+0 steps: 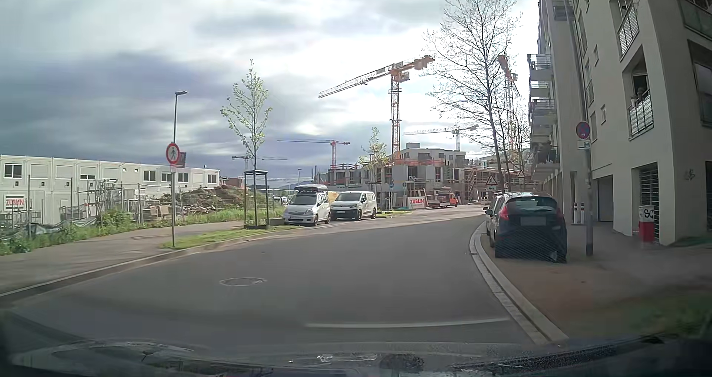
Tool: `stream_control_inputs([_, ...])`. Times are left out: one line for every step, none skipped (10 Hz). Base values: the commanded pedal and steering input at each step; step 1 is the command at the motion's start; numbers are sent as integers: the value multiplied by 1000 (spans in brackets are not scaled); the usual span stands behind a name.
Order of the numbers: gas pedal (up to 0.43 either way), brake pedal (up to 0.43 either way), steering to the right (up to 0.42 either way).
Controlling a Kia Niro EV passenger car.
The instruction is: Follow the waypoints while adhering to traffic rules and regulations
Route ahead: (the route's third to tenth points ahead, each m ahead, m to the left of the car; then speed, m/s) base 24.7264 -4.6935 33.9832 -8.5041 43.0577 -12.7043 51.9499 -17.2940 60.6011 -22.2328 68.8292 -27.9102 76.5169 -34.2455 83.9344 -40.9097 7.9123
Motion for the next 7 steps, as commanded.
stream_control_inputs([47, 0, 49])
stream_control_inputs([47, 0, 49])
stream_control_inputs([47, 0, 49])
stream_control_inputs([47, 0, 50])
stream_control_inputs([47, 0, 51])
stream_control_inputs([47, 0, 51])
stream_control_inputs([47, 0, 52])
